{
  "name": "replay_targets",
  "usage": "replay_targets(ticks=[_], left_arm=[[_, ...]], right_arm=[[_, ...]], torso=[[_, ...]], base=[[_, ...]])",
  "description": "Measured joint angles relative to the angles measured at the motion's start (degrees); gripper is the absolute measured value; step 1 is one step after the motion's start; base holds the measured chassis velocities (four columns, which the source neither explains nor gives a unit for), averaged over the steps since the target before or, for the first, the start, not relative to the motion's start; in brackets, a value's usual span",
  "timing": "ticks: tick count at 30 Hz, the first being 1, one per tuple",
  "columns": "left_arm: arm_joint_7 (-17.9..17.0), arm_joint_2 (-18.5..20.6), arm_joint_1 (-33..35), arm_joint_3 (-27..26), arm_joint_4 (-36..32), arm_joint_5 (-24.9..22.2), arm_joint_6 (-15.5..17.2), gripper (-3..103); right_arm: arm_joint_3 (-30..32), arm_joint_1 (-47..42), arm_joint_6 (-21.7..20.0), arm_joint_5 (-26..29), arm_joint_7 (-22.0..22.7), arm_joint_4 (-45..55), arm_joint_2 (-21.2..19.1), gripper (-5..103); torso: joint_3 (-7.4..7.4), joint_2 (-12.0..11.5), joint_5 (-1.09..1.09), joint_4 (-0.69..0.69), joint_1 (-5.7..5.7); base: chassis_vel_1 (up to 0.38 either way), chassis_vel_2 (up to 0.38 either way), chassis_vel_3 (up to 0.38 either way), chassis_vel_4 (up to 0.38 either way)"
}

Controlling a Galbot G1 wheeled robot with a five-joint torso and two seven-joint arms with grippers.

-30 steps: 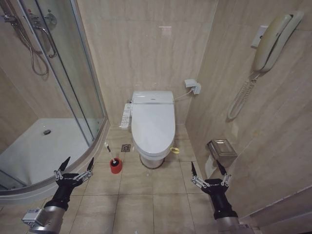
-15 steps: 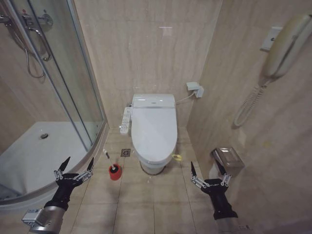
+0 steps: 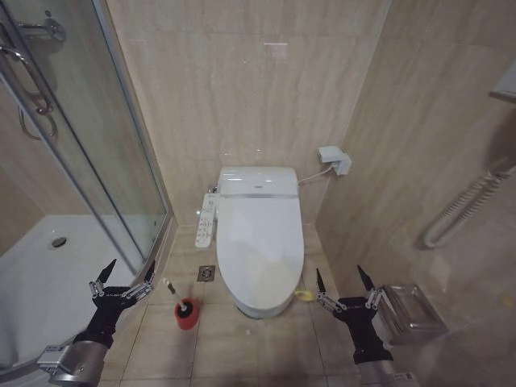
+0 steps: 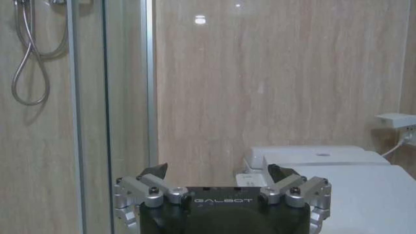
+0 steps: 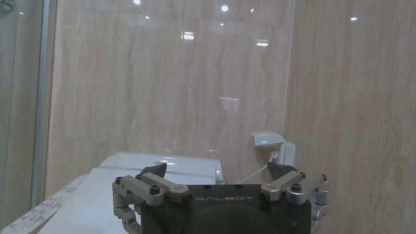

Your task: Open the toilet lid, clean the toilet bowl with a toilet brush, close the toilet lid, and flush.

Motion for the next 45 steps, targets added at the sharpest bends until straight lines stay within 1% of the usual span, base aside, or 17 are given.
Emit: replay_targets(ticks=[24, 38, 45], left_arm=[[0.00, 0.00, 0.01, 0.00, 0.00, 0.00, 0.00, 100], [0.00, 0.00, 0.01, 0.00, 0.00, 0.00, 0.00, 100], [0.00, 0.00, 0.01, 0.00, 0.00, 0.00, 0.00, 100]], right_arm=[[0.04, 0.75, 0.46, 1.36, -0.95, -1.33, 0.00, 100], [0.37, 1.39, 0.02, 2.44, -1.06, -1.37, -0.10, 100], [0.45, 1.66, 1.64, 3.21, -0.05, -1.90, -0.19, 100]], torso=[[-0.02, 0.02, 0.00, 0.00, -0.04], [-0.02, 0.02, 0.00, 0.00, -0.05], [-0.02, 0.02, 0.00, 0.00, -0.05]], base=[[0.008, -0.011, -0.007, 0.010], [0.000, 0.000, 0.000, 0.000], [-0.087, 0.089, 0.099, -0.089]])
